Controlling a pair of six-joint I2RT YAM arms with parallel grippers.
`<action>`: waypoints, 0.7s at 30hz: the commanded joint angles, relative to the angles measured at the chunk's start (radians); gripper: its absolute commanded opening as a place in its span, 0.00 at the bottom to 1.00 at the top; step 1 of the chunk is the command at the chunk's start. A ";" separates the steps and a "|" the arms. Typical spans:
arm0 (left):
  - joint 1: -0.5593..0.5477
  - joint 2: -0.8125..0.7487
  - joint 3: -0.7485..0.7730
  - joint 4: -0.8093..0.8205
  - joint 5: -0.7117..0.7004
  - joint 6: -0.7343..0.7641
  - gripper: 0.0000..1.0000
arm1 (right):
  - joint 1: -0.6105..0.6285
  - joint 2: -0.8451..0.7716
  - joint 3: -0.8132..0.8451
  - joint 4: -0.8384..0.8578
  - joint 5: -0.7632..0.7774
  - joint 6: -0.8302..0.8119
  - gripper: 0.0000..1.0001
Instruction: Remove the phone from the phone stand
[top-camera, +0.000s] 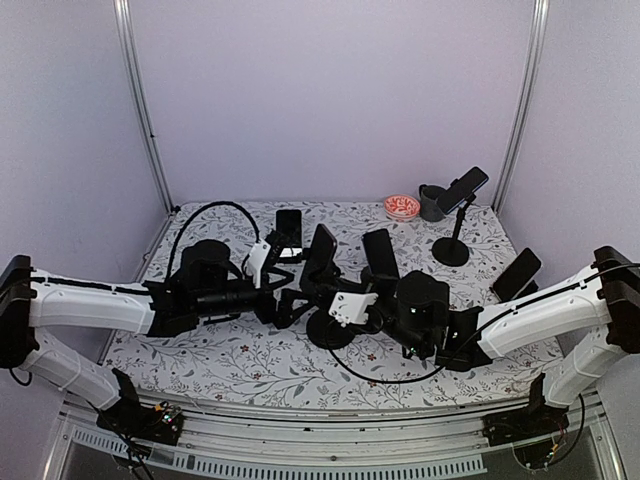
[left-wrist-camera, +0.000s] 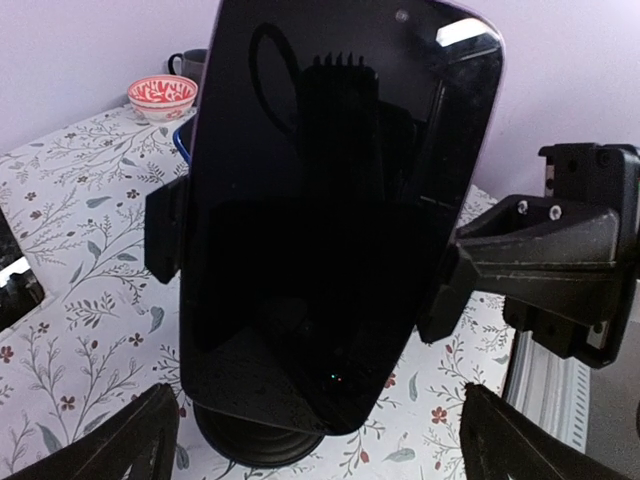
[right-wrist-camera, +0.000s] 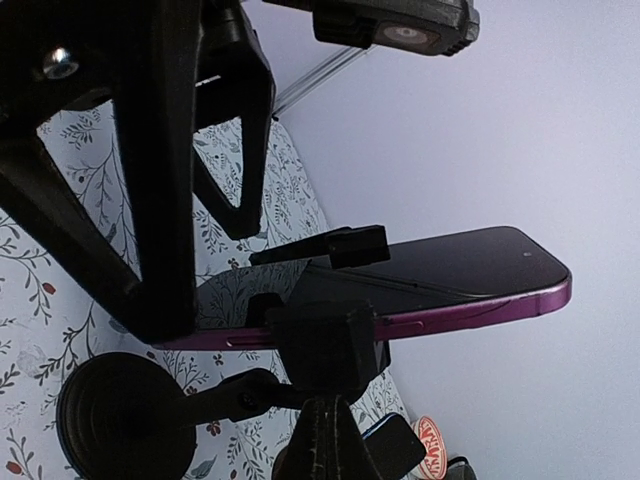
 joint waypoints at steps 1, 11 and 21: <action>-0.014 0.040 -0.007 0.133 0.024 0.026 0.99 | 0.001 -0.006 0.007 -0.006 -0.010 0.018 0.03; 0.011 0.040 -0.019 0.149 0.118 0.111 0.99 | -0.002 -0.135 -0.029 -0.145 -0.033 0.223 0.49; 0.069 0.107 0.028 0.157 0.195 0.127 0.99 | -0.081 -0.342 -0.060 -0.346 -0.180 0.601 0.64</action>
